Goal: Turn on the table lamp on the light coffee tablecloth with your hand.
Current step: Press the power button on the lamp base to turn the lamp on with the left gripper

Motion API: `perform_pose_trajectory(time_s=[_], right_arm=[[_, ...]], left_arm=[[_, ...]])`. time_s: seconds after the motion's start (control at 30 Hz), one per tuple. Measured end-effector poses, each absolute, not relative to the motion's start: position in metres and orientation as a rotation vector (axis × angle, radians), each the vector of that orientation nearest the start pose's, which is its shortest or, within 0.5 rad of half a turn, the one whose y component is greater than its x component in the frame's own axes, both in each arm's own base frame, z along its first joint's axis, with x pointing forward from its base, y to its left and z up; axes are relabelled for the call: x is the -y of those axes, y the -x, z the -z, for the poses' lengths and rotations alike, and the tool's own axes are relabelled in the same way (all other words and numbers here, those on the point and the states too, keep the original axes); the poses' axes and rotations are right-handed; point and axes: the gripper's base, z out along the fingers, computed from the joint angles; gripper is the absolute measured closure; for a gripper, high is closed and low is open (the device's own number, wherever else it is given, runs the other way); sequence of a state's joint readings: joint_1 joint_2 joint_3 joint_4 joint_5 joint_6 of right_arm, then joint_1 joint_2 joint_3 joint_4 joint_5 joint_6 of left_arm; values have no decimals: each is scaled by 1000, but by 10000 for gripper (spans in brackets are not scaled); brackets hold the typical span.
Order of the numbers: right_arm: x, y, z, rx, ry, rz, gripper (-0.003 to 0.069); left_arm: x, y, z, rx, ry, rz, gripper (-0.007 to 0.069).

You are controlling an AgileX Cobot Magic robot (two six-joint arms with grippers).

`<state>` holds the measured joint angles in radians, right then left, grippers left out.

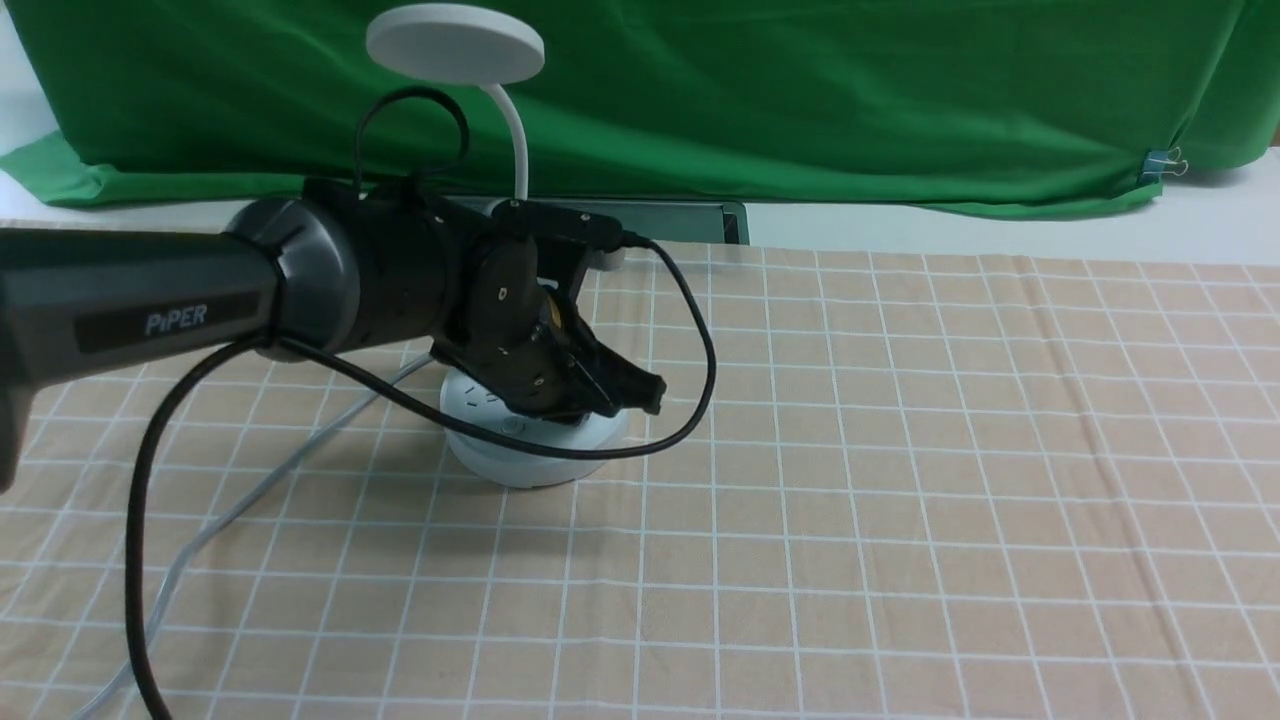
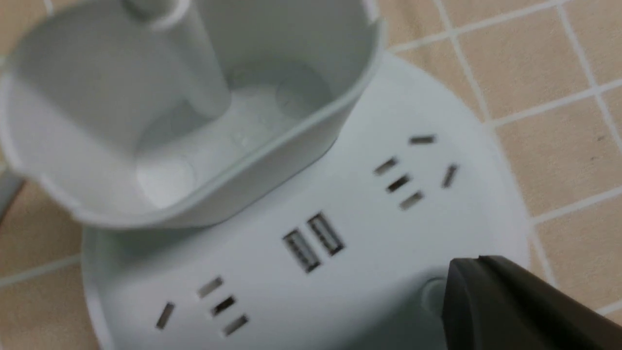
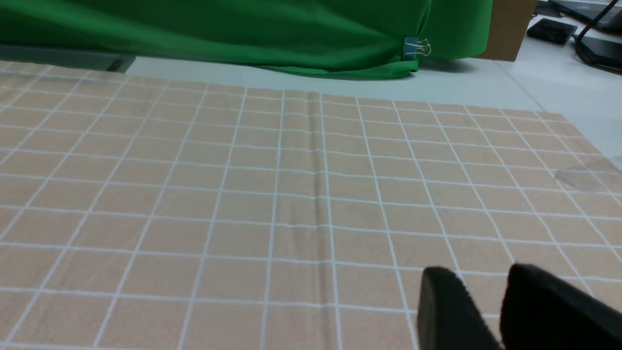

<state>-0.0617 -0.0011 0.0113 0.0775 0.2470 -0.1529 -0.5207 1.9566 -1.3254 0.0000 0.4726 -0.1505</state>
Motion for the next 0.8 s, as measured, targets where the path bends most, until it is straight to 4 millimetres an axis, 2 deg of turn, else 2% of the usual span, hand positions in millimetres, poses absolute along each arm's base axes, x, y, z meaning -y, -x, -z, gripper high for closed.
perform_pose_trajectory(time_s=[0.8], right_arm=[[2,-56,-187,-1741,28,86,419]], left_arm=[[206,-365,-181,-2528,-456,259,625]])
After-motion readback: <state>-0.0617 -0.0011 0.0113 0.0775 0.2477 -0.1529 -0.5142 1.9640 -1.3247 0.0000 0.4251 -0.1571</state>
